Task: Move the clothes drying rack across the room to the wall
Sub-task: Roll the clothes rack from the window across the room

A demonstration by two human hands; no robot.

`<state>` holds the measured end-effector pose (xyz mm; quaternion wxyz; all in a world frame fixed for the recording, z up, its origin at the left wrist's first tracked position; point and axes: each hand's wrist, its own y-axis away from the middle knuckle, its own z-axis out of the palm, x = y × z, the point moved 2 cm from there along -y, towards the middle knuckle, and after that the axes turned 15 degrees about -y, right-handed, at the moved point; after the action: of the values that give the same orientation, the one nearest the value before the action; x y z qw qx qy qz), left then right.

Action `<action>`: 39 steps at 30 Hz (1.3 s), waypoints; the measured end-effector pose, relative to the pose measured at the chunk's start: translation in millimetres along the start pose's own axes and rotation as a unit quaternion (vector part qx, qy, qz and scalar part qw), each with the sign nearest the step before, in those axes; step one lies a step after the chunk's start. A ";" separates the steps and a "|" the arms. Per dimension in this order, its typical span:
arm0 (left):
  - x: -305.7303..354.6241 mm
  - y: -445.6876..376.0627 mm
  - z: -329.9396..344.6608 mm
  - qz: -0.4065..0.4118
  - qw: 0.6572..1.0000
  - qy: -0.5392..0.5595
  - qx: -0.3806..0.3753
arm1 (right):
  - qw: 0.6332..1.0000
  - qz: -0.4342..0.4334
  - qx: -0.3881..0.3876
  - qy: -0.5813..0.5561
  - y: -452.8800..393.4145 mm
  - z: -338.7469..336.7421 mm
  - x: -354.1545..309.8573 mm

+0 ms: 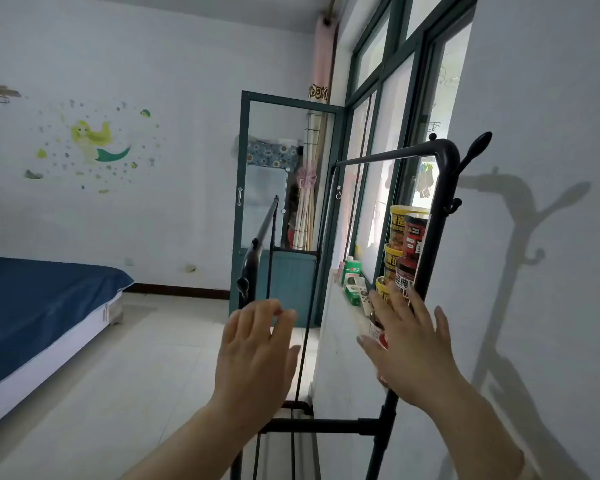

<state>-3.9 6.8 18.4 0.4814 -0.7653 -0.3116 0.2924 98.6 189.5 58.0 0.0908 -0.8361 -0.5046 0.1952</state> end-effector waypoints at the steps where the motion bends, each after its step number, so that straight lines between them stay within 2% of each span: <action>1: -4.4 1.4 2.5 -0.016 0.999 0.019 0.022 | 0.999 -0.018 0.042 -0.010 -0.3 -3.0 -3.1; 3: -12.6 7.3 8.0 -0.047 0.995 0.057 0.067 | 0.980 -0.050 0.162 -0.101 0.0 -11.0 -7.7; 5: -18.4 12.4 11.9 -0.081 0.989 0.079 0.096 | 0.922 -0.077 0.294 -0.240 1.7 -16.0 -7.1; 7: -21.8 18.1 18.9 -0.148 0.978 0.120 0.086 | 0.877 -0.053 0.348 -0.326 -0.9 -16.4 -1.8; 9: -27.4 18.5 26.7 -0.242 0.954 0.178 0.024 | 0.863 -0.009 0.321 -0.390 -12.2 -14.3 3.6; 11: -31.4 16.9 36.5 -0.332 0.900 0.274 -0.073 | 0.848 0.033 0.268 -0.456 -26.8 -10.2 6.5; 13: -32.2 12.3 46.1 -0.372 0.846 0.357 -0.137 | 0.818 0.077 0.246 -0.514 -39.8 -7.2 11.9; 16: -29.3 4.2 56.0 -0.411 0.791 0.420 -0.173 | 0.739 0.154 0.207 -0.623 -53.2 -2.6 23.4; 18: -28.4 1.6 62.2 -0.450 0.748 0.455 -0.174 | 0.716 0.179 0.183 -0.649 -58.8 0.9 27.0; 20: -28.5 1.7 66.6 -0.475 0.721 0.477 -0.165 | 0.698 0.186 0.200 -0.662 -62.1 3.8 27.3; 22: -28.4 2.5 69.8 -0.489 0.718 0.468 -0.164 | 0.684 0.188 0.232 -0.665 -63.7 6.5 26.4; 27: -26.9 2.2 71.5 -0.513 0.730 0.435 -0.118 | 0.678 0.168 0.283 -0.657 -63.2 10.8 18.8; 29: -29.5 1.1 71.5 -0.518 0.730 0.434 -0.106 | 0.667 0.165 0.289 -0.667 -64.7 12.1 17.1; 32: -35.8 0.1 74.6 -0.525 0.726 0.433 -0.097 | 0.669 0.166 0.291 -0.664 -70.9 15.8 15.4; 39: -51.5 -2.3 87.9 -0.521 0.745 0.408 -0.085 | 0.659 0.160 0.283 -0.679 -91.6 29.2 8.5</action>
<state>-102.8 17.3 -4.1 0.5726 -0.5678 -0.4598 -0.3720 15.8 239.0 61.4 -0.0773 -0.4733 -0.2049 0.8532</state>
